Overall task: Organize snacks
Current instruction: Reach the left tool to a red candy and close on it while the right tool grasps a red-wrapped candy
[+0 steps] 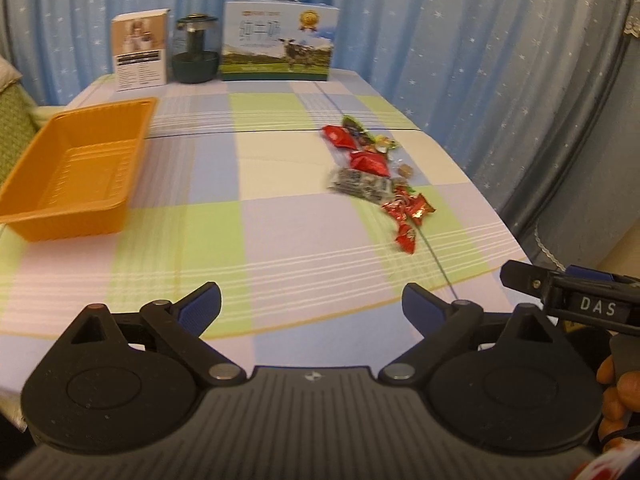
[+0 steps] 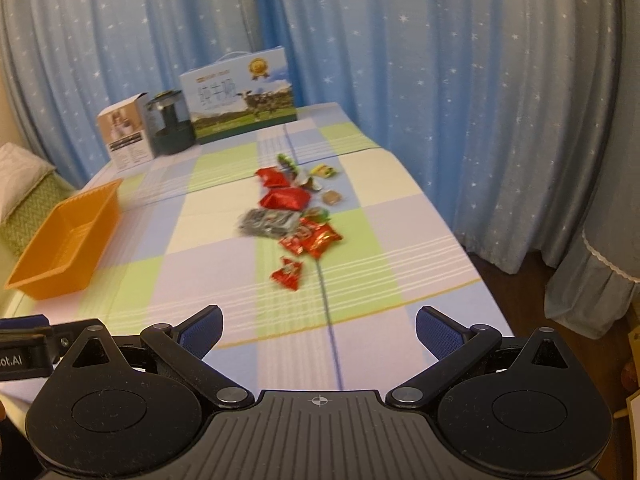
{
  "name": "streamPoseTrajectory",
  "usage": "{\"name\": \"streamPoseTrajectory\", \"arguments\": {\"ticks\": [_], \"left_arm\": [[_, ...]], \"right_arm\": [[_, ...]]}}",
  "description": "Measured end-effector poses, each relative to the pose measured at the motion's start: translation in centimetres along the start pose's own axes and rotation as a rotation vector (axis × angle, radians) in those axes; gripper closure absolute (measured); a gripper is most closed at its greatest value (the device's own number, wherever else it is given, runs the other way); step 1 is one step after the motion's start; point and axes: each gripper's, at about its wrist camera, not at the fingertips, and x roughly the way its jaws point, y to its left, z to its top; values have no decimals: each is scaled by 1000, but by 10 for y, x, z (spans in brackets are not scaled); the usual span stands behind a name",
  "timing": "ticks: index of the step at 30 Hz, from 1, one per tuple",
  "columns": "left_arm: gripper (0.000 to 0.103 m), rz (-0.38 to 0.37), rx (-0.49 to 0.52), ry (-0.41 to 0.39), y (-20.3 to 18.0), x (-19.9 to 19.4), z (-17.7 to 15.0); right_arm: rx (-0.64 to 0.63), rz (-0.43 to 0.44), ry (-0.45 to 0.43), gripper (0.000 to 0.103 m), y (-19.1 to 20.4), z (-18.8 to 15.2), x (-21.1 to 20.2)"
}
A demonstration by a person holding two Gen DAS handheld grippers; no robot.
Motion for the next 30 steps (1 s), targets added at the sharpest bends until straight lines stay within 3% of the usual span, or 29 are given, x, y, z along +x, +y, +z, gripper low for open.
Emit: {"name": "streamPoseTrajectory", "arguments": {"ticks": [4,6,8,14,19,26,30], "left_arm": [[13,-27,40,-4,-17,29,8],[17,-39,67,2,-26,46,10],[20,-66,75,12,-33,62,13],[35,-112,127,21,-56,107,21],[57,-133,149,57,-69,142,23],[66,-154,175,56,-81,173,29],[83,-164,181,65,-82,184,33]], "right_arm": [[18,2,0,1,-13,9,18],[18,-5,-1,12,-17,14,24],[40,-22,2,17,-25,18,32],[115,-27,10,18,-43,25,54],[157,-32,10,19,-52,32,67],[183,-54,-5,19,-58,39,78],[170,-55,12,19,-55,42,88]]}}
